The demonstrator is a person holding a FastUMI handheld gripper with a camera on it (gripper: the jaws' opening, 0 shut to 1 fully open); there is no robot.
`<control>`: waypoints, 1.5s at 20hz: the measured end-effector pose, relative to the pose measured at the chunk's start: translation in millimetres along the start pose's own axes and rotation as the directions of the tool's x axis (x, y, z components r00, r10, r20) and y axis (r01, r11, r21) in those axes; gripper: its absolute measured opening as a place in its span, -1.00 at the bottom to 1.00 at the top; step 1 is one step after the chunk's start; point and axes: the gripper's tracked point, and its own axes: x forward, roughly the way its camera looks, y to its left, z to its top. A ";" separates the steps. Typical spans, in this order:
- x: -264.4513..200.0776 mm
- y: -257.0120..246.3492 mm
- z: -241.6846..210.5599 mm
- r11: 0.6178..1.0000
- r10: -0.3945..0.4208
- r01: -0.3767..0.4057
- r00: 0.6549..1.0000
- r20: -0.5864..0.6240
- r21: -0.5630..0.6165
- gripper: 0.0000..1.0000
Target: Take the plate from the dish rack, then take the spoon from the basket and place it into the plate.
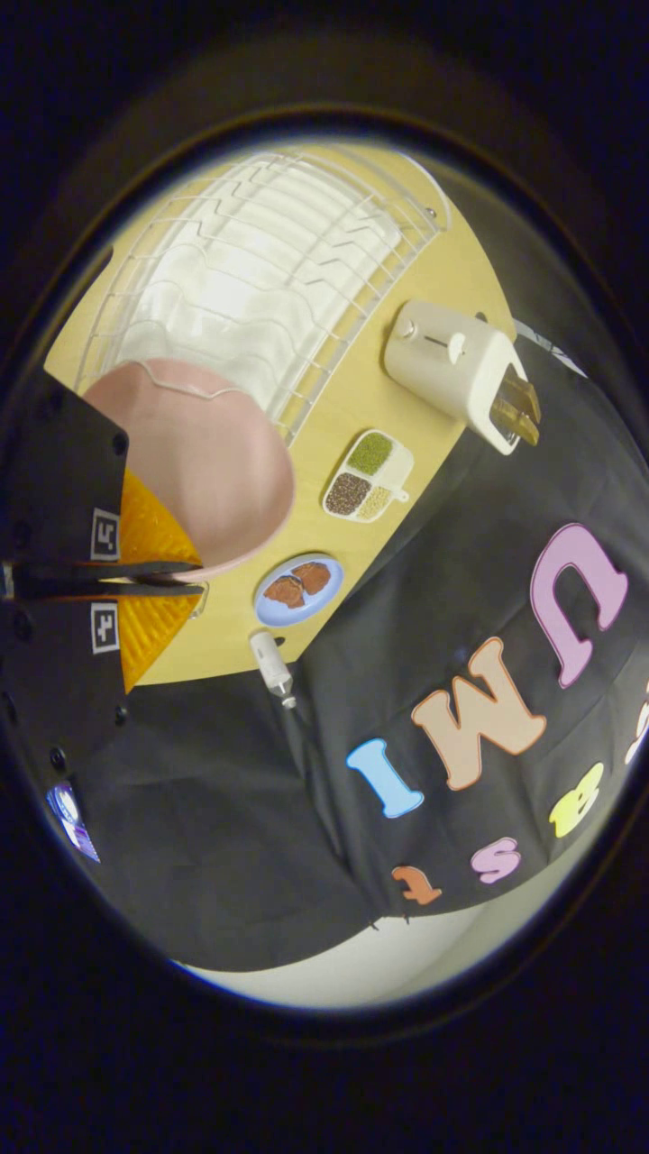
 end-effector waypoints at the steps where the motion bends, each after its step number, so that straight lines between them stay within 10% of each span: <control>1: -0.5 -2.0 1.3 1.000 -0.003 0.003 1.000 0.004 0.001 -0.94; 20: -24.8 -52.9 43.0 0.998 -0.062 0.058 0.992 0.112 0.038 -0.94; 30: -40.3 -104.3 -21.5 0.978 -0.044 0.023 0.994 0.098 0.207 -0.94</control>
